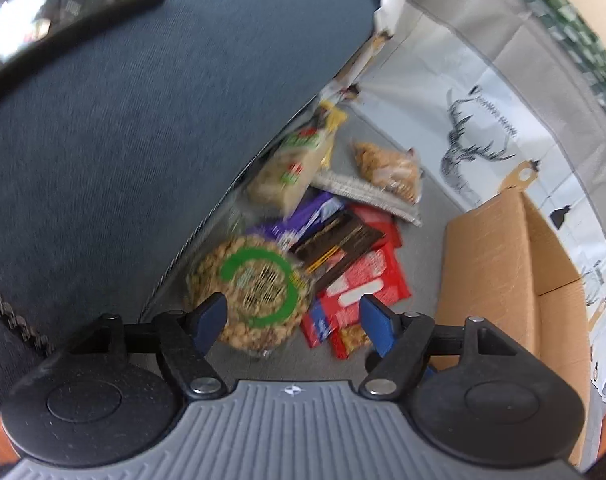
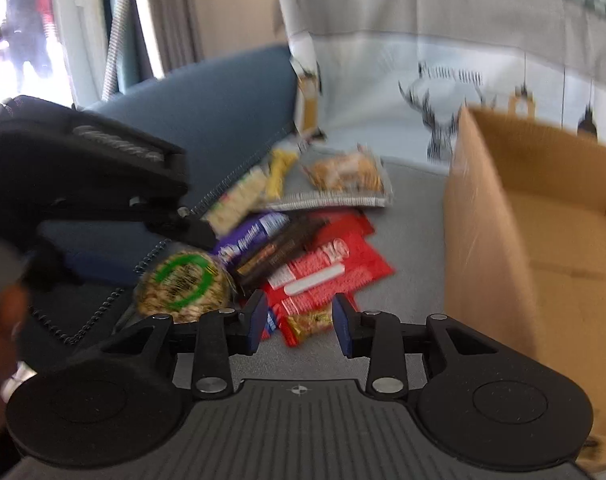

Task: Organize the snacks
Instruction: 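Reach the left tool to the round peanut bag while the right tool grasps the small red candy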

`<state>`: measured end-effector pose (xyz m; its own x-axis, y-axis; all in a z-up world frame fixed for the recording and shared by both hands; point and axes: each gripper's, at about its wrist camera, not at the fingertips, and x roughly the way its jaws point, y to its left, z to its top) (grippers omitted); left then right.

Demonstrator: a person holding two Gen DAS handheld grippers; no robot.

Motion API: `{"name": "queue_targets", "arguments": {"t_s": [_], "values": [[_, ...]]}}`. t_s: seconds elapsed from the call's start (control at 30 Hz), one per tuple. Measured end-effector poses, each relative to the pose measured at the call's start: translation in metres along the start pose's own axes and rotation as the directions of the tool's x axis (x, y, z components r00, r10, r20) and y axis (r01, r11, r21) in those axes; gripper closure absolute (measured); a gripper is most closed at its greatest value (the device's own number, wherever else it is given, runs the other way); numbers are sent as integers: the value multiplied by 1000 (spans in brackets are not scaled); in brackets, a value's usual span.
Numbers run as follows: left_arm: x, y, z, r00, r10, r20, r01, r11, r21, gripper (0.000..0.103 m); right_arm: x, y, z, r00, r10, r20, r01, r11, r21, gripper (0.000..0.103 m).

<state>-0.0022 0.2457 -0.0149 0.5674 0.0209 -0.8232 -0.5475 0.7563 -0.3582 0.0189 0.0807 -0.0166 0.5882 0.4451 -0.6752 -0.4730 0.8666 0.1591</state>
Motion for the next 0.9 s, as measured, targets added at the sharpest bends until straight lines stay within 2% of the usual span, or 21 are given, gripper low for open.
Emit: {"name": "queue_targets", "arguments": {"t_s": [0.1,0.3,0.47,0.77,0.87,0.9], "values": [[7,5,-4,999,31,-25,-32,998,-46,21,18,1,-4,999,-40,-11,40,999,-19,52],[32,12,-1,992,71,-101,-83,989,-122,18,49,-16,-10,994,-53,-91,59,996,67,51],[53,18,4,984,91,-153,-117,978,-174,17,62,-23,-14,994,-47,-103,56,995,88,50],[67,3,13,982,139,-128,-155,980,-126,17,73,-23,-7,995,-41,-88,47,997,64,50],[69,-3,14,978,164,-130,-175,982,-78,18,74,-24,-5,995,-48,-86,52,998,42,58],[68,-6,14,977,172,-127,-180,982,-59,20,74,-24,-5,995,-49,-84,52,998,33,66]]}}
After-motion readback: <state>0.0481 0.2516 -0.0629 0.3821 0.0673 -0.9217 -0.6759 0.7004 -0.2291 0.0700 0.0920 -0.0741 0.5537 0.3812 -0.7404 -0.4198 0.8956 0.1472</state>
